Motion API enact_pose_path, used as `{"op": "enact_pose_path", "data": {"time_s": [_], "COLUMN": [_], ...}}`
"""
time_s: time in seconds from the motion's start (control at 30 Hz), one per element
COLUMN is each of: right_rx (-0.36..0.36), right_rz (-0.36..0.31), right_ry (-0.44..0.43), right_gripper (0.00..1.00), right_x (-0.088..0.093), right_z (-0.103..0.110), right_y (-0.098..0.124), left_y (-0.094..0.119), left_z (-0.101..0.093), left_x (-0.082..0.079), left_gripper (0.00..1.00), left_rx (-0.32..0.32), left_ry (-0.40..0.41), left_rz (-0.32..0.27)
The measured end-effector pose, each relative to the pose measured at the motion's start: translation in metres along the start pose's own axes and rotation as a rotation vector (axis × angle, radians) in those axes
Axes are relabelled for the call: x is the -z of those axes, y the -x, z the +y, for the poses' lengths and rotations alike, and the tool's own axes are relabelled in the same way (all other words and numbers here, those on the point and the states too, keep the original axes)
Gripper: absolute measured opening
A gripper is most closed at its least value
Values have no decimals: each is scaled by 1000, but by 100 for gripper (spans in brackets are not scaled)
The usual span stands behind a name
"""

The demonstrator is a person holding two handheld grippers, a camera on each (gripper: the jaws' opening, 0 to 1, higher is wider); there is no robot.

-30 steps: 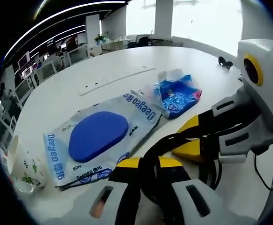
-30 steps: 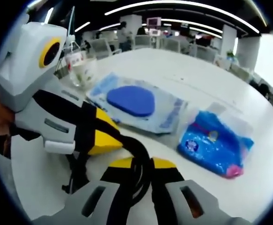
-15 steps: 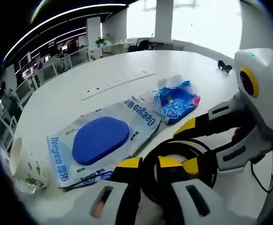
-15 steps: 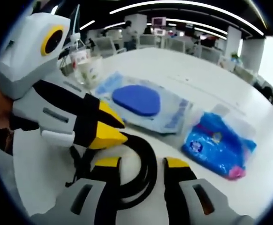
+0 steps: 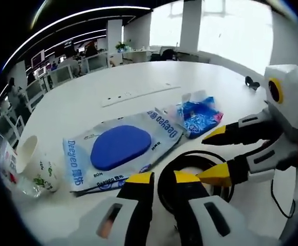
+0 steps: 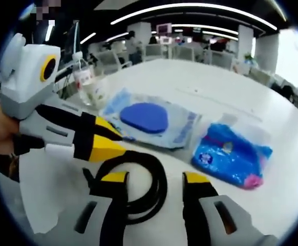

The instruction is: Arrange the tabletop items into an orderly group along one side of the table until the central work area is clear of visible clutter.

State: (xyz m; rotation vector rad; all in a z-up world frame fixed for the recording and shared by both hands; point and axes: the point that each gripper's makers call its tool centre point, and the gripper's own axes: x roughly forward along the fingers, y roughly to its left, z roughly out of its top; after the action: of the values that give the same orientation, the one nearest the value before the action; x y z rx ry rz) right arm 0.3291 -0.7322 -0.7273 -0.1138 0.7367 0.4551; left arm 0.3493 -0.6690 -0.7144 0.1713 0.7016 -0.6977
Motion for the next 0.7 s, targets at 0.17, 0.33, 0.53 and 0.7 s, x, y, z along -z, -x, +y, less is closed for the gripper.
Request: {"op": "enact_pose_path", "data": {"time_s": [0.17,0.33,0.53,0.7], "right_rx": [7,-5,8,14], "right_rz": [-8,-10,-22,-24], "right_ry": [6,7,-11,-11], "right_gripper": [48,54,56,58], "right_x": [1,5,5,8], "right_z": [1,5,5,4], "right_y": [7,12,21,30], "left_y": [6,16,25,38], "left_z": [1,8,11,10], "left_x": [0,-4,0,-3], "left_gripper": [15,19,21,22], "left_rx": [-4,-34,-45,-57], "left_ry": [27,56,79,112], "left_rz": [-16,-54,-64,-89]}}
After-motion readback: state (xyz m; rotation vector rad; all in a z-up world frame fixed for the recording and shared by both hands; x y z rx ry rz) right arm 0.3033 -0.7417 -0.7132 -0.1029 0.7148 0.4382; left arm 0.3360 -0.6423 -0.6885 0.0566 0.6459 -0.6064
